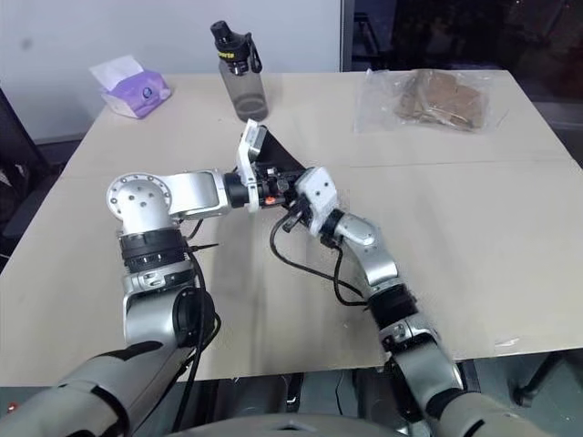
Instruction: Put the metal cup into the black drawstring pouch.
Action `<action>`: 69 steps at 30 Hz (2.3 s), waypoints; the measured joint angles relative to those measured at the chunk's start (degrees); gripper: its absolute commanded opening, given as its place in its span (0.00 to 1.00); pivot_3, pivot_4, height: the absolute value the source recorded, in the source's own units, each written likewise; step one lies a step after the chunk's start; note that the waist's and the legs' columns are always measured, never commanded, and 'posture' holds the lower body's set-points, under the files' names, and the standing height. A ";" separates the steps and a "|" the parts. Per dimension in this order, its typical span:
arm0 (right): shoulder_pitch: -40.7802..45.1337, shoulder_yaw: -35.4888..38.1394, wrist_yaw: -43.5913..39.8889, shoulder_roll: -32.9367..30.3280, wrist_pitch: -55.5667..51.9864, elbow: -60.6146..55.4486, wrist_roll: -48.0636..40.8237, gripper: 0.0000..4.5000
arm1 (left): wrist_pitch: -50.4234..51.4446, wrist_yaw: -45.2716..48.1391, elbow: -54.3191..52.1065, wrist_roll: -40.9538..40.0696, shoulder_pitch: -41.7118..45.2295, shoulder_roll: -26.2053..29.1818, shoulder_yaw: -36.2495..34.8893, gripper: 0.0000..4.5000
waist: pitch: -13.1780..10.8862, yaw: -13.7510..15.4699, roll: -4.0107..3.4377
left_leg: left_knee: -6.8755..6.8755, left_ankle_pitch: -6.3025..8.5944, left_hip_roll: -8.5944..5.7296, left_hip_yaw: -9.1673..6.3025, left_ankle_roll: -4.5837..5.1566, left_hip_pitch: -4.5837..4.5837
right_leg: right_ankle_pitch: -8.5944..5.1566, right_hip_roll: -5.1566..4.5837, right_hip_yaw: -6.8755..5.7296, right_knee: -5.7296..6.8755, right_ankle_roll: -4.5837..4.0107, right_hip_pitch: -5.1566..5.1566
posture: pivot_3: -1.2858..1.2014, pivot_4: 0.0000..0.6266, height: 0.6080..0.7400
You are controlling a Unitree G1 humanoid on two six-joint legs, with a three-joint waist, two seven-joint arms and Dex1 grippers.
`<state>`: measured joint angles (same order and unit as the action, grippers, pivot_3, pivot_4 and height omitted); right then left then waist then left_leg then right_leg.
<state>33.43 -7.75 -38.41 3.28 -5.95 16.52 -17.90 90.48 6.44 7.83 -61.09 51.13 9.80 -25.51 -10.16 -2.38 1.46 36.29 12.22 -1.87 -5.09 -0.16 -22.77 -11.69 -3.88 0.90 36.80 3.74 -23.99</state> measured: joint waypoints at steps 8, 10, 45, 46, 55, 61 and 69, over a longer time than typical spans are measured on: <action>0.36 -8.02 -1.83 -7.35 2.86 -1.08 9.57 0.04 | 0.24 -9.70 0.41 -8.88 -1.90 -0.77 0.21 0.00 | 0.00 0.02 -0.01 | 0.03 0.13 -0.33 0.08 0.21 0.06 | 0.00 -0.05 0.04 0.00 0.02 0.03 | 0.52 0.24 1.00; 3.09 -13.02 -1.73 -11.47 9.80 3.07 19.22 0.04 | 0.61 -12.07 1.77 -8.93 -1.88 -1.09 -0.14 0.00 | 0.00 -0.01 0.00 | 0.03 -0.01 -0.34 0.15 -0.03 0.10 | -0.01 -0.03 0.02 -0.01 0.02 0.07 | 0.52 0.24 1.00; -3.40 -11.50 -9.84 -18.36 -4.91 -16.06 16.82 0.54 | 0.97 -15.76 17.15 -26.87 0.28 8.13 8.00 0.00 | 0.01 0.69 0.02 | 0.04 0.00 -0.39 -0.04 -0.06 -0.03 | -0.01 -0.12 -0.03 -0.04 0.02 0.04 | 0.52 0.24 1.00; -3.99 -11.39 -10.39 -20.09 -7.61 -19.18 16.17 0.54 | 0.59 -14.89 17.07 -26.87 0.24 8.27 7.89 0.00 | 0.01 0.70 0.02 | 0.04 -0.01 -0.38 -0.03 -0.06 -0.03 | -0.01 -0.11 -0.03 -0.04 0.02 0.04 | 0.52 0.24 1.00; -5.86 -6.10 -12.18 -28.22 -26.01 -38.19 7.33 0.54 | -1.32 -8.40 16.31 -24.40 -0.41 10.00 7.73 0.00 | 0.01 0.51 0.02 | 0.04 0.00 -0.37 -0.01 -0.04 -0.03 | -0.02 -0.11 -0.03 -0.06 0.01 0.05 | 0.52 0.24 1.00; -11.53 3.28 -9.08 -32.05 -33.68 -51.85 -1.34 0.99 | -2.22 -2.22 15.15 -18.36 -0.55 12.38 8.21 0.00 | 0.01 0.88 0.03 | 0.04 0.15 -0.36 -0.01 0.21 -0.07 | -0.03 -0.11 -0.07 -0.08 0.02 0.05 | 0.52 0.24 1.00; -13.11 -2.02 -3.02 -29.80 -31.62 -47.28 1.72 0.99 | -0.73 2.57 15.23 -15.60 0.25 12.53 7.98 0.00 | 0.00 0.92 0.03 | 0.04 0.13 -0.38 0.03 0.20 -0.06 | -0.03 -0.13 -0.03 -0.09 0.02 0.04 | 0.52 0.24 1.00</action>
<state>20.32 -9.77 -41.43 -26.52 -37.56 -30.77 -16.18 89.75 9.01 23.05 -76.69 51.37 22.33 -17.53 -10.16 -1.47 1.49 36.34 12.35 -2.24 -5.06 0.04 -22.84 -11.72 -4.02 0.87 36.71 3.76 -23.95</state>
